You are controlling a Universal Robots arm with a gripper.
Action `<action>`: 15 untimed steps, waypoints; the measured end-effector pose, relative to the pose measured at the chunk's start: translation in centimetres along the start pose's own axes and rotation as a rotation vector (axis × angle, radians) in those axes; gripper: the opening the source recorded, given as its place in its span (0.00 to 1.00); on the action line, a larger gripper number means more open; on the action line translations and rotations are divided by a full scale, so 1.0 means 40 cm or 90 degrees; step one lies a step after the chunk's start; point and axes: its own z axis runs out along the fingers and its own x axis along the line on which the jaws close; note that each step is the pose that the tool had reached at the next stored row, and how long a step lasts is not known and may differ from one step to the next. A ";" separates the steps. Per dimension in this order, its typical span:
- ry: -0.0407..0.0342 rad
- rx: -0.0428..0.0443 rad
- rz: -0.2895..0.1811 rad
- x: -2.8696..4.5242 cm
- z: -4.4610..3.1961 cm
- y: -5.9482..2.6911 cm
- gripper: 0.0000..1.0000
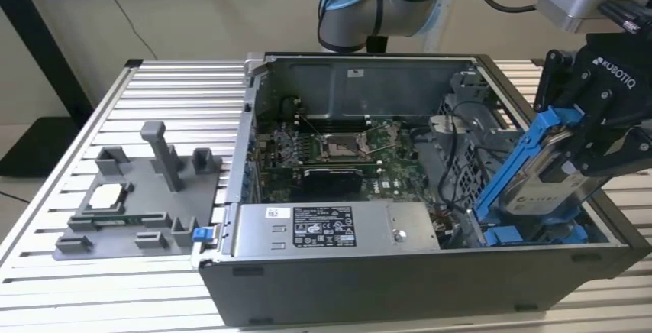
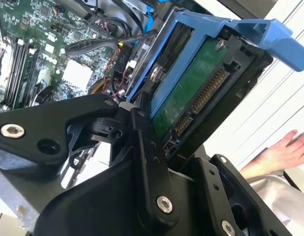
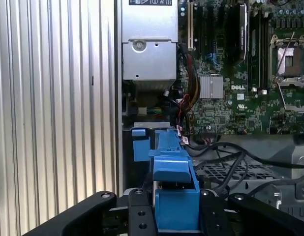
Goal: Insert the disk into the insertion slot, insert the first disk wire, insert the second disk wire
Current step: 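Insert the disk into the insertion slot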
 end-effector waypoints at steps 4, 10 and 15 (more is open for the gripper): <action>0.0000 0.0001 0.000 0.001 0.017 0.000 0.00; -0.0001 0.0001 0.000 0.001 0.044 -0.002 0.00; 0.0000 0.0001 0.000 0.002 0.061 -0.002 0.00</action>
